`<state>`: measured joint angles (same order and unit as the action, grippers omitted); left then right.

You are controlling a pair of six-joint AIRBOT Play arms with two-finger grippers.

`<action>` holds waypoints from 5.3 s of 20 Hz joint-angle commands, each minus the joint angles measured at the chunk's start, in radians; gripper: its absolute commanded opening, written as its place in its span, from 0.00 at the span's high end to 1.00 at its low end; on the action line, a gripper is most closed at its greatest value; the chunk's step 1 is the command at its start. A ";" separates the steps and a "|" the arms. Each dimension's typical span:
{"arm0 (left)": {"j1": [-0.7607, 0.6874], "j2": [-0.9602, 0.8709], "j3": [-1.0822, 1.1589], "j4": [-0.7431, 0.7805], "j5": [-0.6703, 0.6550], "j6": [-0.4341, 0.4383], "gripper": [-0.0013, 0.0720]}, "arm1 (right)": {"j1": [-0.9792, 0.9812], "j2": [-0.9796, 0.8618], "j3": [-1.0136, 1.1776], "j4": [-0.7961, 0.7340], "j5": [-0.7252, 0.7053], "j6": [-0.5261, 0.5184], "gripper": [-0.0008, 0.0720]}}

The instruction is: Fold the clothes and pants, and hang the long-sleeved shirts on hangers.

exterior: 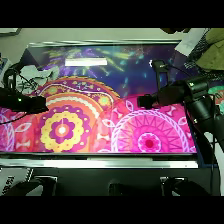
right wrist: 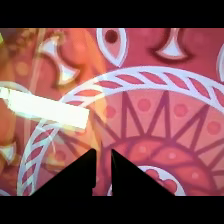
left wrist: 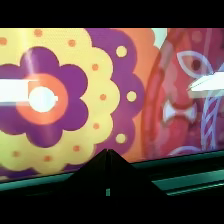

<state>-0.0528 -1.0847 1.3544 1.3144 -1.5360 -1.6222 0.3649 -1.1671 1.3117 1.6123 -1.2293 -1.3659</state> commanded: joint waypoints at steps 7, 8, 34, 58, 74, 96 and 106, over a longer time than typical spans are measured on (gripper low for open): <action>0.003 -0.002 -0.001 0.084 0.010 0.314 0.96 | 0.001 0.001 0.001 -0.001 0.000 0.000 0.80; 0.003 -0.003 0.000 0.078 0.019 0.313 0.96 | 0.001 0.001 0.001 -0.002 0.000 0.000 0.80; 0.499 -0.974 0.518 0.179 1.035 -0.338 0.00 | 0.001 0.001 0.001 -0.001 0.000 0.000 0.80; -0.007 -0.642 0.701 -0.069 0.259 -0.191 0.97 | 0.001 0.001 0.001 -0.001 0.000 0.000 0.80; -0.602 -0.471 0.098 -0.085 0.362 -0.301 0.97 | 0.001 0.001 0.001 -0.002 0.000 0.000 0.80; 0.145 -0.096 0.026 0.112 0.221 -0.183 0.25 | -0.391 0.029 -0.142 0.483 -0.020 -0.022 0.54; 0.149 -0.175 0.024 0.112 0.246 -0.173 0.22 | -0.161 -0.026 -0.650 0.939 0.290 -0.173 0.36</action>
<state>0.0929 -1.2373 1.3792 1.4242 -1.3025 -1.7966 0.1154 -1.1610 0.7280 2.4649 -1.0481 -1.5276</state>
